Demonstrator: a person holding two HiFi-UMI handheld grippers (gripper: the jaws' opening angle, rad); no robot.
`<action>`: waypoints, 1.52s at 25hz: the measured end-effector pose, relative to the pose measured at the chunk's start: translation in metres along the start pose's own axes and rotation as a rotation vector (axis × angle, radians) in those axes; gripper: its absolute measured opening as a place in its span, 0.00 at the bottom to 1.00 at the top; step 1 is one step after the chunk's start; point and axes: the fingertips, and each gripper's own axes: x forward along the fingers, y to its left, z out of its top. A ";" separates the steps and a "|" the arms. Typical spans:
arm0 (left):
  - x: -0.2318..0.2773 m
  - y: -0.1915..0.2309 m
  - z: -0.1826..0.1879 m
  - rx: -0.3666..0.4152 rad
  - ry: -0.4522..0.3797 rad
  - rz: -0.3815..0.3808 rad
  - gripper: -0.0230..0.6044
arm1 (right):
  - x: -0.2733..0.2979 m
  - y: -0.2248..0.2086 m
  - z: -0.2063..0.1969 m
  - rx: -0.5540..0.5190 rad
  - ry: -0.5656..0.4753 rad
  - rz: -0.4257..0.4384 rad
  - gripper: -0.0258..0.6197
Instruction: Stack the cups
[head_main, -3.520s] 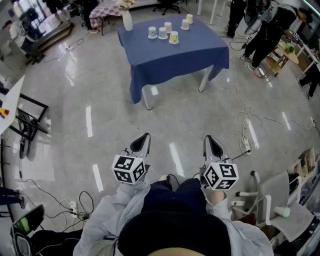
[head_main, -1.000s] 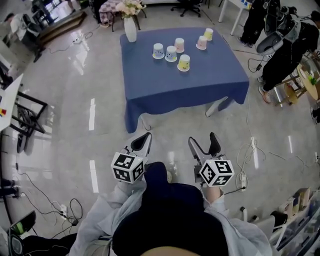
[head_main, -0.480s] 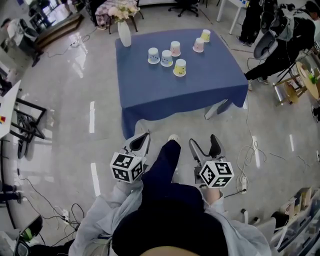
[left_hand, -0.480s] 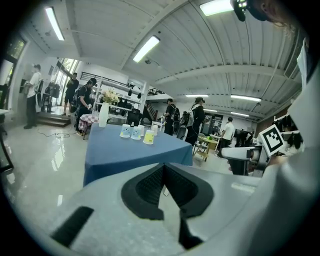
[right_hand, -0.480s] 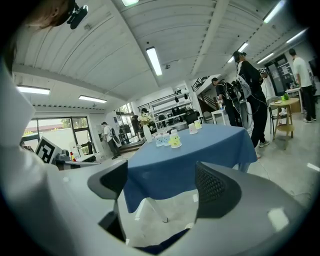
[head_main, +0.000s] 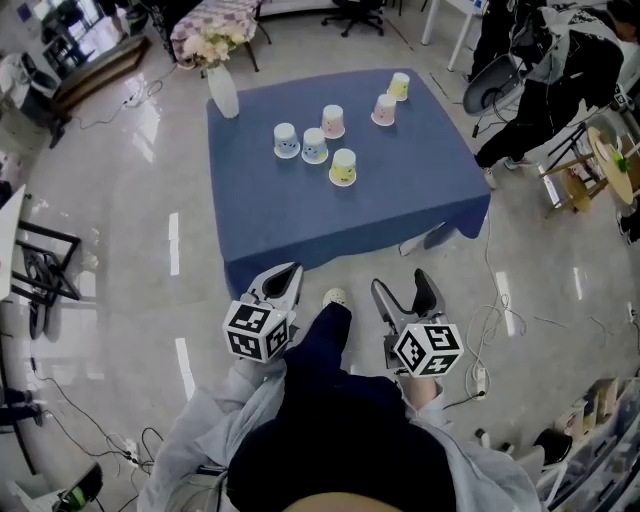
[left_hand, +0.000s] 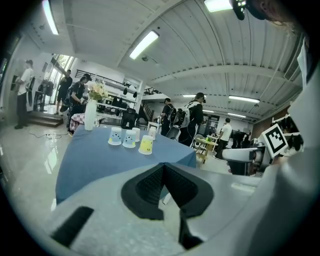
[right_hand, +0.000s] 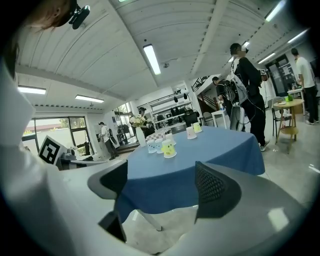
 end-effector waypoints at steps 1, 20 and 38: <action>0.010 0.004 0.006 -0.003 0.000 -0.002 0.03 | 0.010 -0.004 0.006 -0.002 0.004 0.003 0.69; 0.143 0.113 0.078 -0.090 -0.013 0.137 0.03 | 0.193 -0.065 0.089 -0.053 0.073 0.120 0.69; 0.132 0.171 0.074 -0.165 -0.047 0.299 0.03 | 0.275 -0.036 0.083 -0.204 0.161 0.281 0.69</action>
